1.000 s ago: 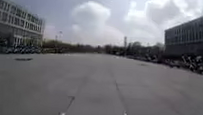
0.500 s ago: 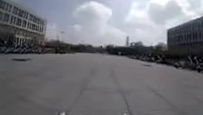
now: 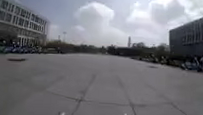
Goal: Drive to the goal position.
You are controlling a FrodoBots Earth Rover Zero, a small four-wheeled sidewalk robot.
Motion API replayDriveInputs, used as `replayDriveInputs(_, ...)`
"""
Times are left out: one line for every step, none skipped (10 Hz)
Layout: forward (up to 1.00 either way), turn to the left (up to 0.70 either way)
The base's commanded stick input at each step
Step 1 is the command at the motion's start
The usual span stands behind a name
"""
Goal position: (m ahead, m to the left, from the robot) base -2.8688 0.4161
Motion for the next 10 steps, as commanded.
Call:
replayDriveInputs(0.85, -0.27)
replayDriveInputs(0.85, -0.27)
replayDriveInputs(0.85, -0.27)
replayDriveInputs(0.85, -0.27)
replayDriveInputs(0.85, -0.27)
replayDriveInputs(0.85, -0.27)
replayDriveInputs(0.85, -0.27)
replayDriveInputs(0.85, -0.27)
replayDriveInputs(0.85, -0.23)
replayDriveInputs(0.85, 0.00)
